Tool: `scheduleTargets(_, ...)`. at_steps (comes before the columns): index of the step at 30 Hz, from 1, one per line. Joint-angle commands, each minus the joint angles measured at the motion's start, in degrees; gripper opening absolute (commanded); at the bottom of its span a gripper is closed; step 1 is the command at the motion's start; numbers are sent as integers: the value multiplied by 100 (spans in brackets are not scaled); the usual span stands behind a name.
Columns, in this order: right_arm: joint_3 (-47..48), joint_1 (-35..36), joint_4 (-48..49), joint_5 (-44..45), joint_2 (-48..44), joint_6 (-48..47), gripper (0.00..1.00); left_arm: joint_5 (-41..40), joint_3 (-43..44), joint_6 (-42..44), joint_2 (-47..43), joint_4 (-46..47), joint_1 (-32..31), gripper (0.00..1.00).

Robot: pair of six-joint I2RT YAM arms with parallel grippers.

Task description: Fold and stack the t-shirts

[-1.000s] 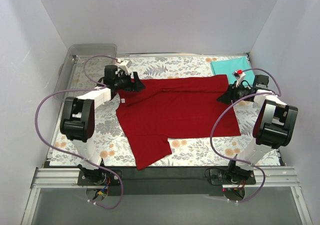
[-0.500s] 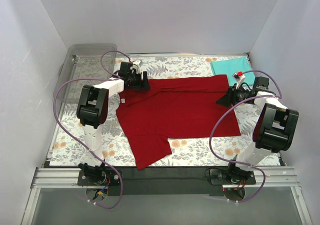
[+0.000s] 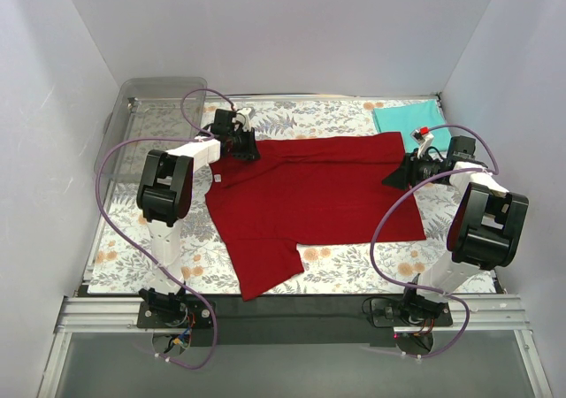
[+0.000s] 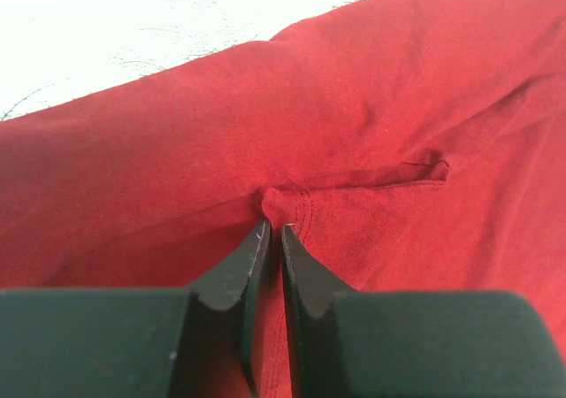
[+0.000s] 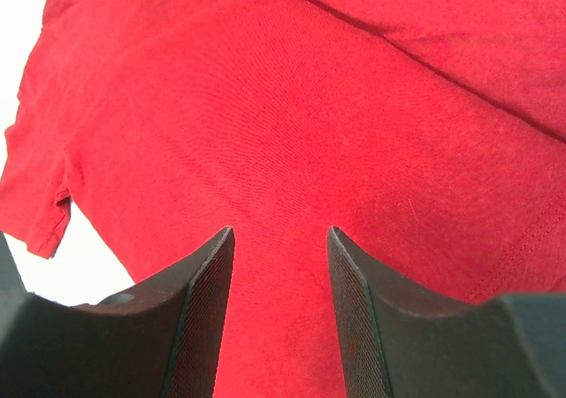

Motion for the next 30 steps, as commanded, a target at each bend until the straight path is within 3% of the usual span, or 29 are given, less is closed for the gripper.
scheduleTargets(1, -10, -19, -44, -82, 8, -58, 45, 168, -48, 113, -338, 0, -36, 11)
scheduleTargets(9, 16, -19, -114, -74, 34, -93, 45, 405, -320, 288, -715, 158, -44, 4)
scheduleTargets(18, 25, -19, -158, -82, 60, -146, 45, 959, -1198, 552, -1313, 571, -44, 6)
scheduleTargets(30, 52, -19, -202, -65, 60, -164, 45, 1618, -1577, 693, -1454, 598, -159, 5)
